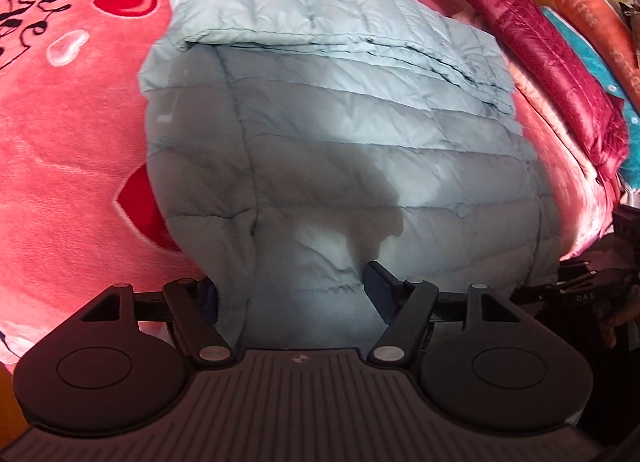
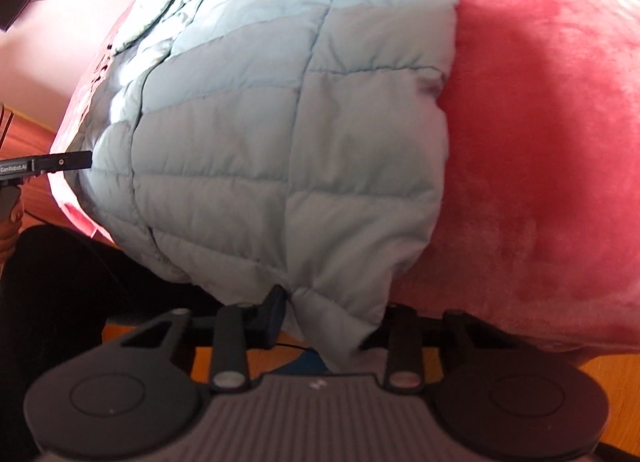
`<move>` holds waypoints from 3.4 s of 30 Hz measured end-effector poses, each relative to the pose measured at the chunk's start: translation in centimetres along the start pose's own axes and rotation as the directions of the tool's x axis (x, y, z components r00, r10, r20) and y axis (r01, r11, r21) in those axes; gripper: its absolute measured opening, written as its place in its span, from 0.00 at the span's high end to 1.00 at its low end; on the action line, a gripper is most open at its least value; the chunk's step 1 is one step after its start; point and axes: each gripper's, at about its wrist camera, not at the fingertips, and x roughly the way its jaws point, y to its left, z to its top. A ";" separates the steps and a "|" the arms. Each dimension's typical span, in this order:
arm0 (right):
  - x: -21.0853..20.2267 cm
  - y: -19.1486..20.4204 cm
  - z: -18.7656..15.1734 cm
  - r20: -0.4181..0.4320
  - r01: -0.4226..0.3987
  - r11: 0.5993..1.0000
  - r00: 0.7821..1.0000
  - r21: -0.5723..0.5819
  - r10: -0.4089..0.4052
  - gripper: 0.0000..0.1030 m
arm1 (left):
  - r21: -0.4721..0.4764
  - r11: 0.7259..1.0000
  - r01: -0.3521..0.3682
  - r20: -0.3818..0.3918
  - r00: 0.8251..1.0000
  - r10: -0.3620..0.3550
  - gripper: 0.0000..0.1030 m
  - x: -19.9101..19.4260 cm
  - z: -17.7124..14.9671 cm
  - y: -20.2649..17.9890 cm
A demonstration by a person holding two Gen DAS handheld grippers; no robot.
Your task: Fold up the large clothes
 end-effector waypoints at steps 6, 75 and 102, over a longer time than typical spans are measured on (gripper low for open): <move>0.3 0.5 0.4 -0.022 -0.042 0.999 0.999 -0.011 0.041 0.79 | 0.068 0.996 0.049 -0.022 0.999 -0.048 0.20 0.1 -1.2 -2.0; -8.3 -8.8 15.7 0.797 -0.487 0.855 0.582 0.179 0.165 0.05 | -0.158 0.971 0.177 0.436 0.895 -0.093 0.57 0.8 11.7 -0.3; 1.3 0.2 19.9 0.688 0.285 0.955 0.708 -0.076 -0.157 0.01 | -0.413 0.900 -0.143 0.479 0.806 0.347 0.43 1.7 9.9 3.7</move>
